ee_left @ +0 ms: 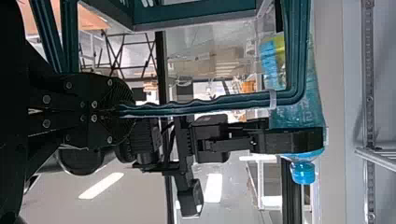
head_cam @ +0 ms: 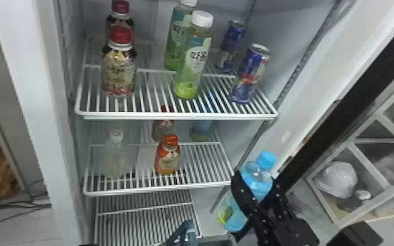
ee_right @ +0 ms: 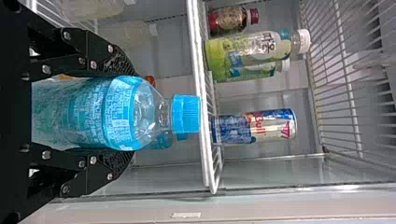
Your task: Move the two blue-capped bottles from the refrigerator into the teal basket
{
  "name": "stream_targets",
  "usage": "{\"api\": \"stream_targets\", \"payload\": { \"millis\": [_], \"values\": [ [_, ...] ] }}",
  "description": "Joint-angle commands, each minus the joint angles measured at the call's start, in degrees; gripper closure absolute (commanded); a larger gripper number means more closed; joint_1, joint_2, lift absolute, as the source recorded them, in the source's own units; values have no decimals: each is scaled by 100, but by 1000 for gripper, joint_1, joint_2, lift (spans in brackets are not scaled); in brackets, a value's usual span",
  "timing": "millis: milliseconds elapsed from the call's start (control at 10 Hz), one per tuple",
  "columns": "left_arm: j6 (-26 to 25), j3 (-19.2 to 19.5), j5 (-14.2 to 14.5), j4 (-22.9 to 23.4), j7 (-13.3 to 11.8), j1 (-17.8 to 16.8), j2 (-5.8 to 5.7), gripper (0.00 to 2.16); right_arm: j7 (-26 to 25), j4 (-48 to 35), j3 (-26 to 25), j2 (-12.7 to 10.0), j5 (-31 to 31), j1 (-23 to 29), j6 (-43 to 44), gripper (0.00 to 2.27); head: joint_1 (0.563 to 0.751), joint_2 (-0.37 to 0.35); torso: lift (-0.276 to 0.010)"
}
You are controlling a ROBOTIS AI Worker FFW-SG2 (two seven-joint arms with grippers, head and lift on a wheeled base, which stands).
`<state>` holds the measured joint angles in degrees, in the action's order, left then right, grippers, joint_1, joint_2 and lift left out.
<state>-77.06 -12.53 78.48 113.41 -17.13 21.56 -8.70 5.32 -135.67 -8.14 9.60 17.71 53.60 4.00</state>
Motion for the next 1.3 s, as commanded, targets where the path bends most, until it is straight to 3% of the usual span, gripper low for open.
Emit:
{"api": "stream_targets", "payload": {
  "millis": [0,200,600,1200],
  "values": [
    [0,5,-8,0,-1,-5,0,1157,136,-249,-109,-20,-4,195,-245,673,695,-350,-136],
    [0,-4,-8,0,-9,9,-9,1157,567,-713,-267,-11,-136,448,-807,673,695,-350,-136],
    [0,-13,-17,0,-9,-19,-18,1157,927,-1163,-311,174,-136,743,-1524,673,695,-350,-136],
    [0,-13,1,0,-9,-5,-18,1157,1323,-657,-381,244,-259,546,-1834,673,695,-350,-136]
  ]
}}
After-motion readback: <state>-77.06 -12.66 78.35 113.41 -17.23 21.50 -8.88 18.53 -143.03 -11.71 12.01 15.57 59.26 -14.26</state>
